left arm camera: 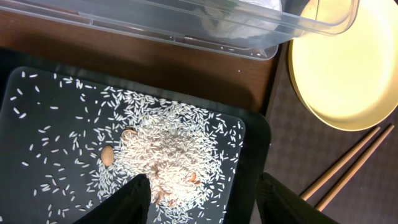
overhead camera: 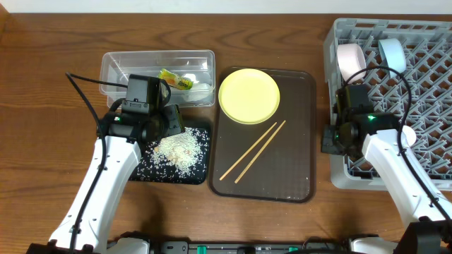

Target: Sort waste into correct bins and load items into the dishwasher rack

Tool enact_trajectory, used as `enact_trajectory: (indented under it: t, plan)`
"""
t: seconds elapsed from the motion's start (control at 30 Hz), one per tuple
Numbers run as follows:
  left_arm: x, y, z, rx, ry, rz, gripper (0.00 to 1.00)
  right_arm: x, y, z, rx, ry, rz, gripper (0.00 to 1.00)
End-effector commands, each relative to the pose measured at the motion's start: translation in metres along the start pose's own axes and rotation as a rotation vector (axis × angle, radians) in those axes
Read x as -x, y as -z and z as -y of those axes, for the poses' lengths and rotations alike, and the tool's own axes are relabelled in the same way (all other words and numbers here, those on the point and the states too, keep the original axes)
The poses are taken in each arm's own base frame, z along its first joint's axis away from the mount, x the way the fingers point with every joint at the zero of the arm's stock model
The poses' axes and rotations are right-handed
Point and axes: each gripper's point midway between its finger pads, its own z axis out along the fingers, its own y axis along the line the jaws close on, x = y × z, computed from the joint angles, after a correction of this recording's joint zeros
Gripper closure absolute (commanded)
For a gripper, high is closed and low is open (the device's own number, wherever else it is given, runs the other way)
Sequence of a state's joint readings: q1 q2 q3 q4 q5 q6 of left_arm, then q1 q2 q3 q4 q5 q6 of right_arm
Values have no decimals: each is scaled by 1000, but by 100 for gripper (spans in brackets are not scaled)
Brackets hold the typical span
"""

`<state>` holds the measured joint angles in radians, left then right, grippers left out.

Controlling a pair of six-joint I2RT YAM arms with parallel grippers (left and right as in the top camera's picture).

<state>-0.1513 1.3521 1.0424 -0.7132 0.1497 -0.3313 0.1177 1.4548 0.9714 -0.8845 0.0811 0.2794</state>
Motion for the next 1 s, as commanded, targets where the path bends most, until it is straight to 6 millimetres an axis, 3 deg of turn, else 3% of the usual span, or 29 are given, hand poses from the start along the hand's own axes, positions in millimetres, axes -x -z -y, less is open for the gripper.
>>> enact_trajectory:
  t: [0.0,0.23,0.63,0.83,0.9,0.97]
  plan:
    - [4,5,-2,7,-18,21,43,12,-2,16,-54,-73,45,99]
    - [4,5,-2,7,-18,21,43,31,0,26,-97,-157,131,99]
    - [4,5,-2,7,-18,21,43,36,1,41,-153,-185,157,99]
    - [4,5,-2,7,-18,21,43,47,2,37,-131,-191,200,99]
    - [4,5,-2,7,-18,21,43,52,2,26,-69,-154,209,99]
    - [4,5,-2,7,-18,21,43,53,3,-10,119,9,198,96]
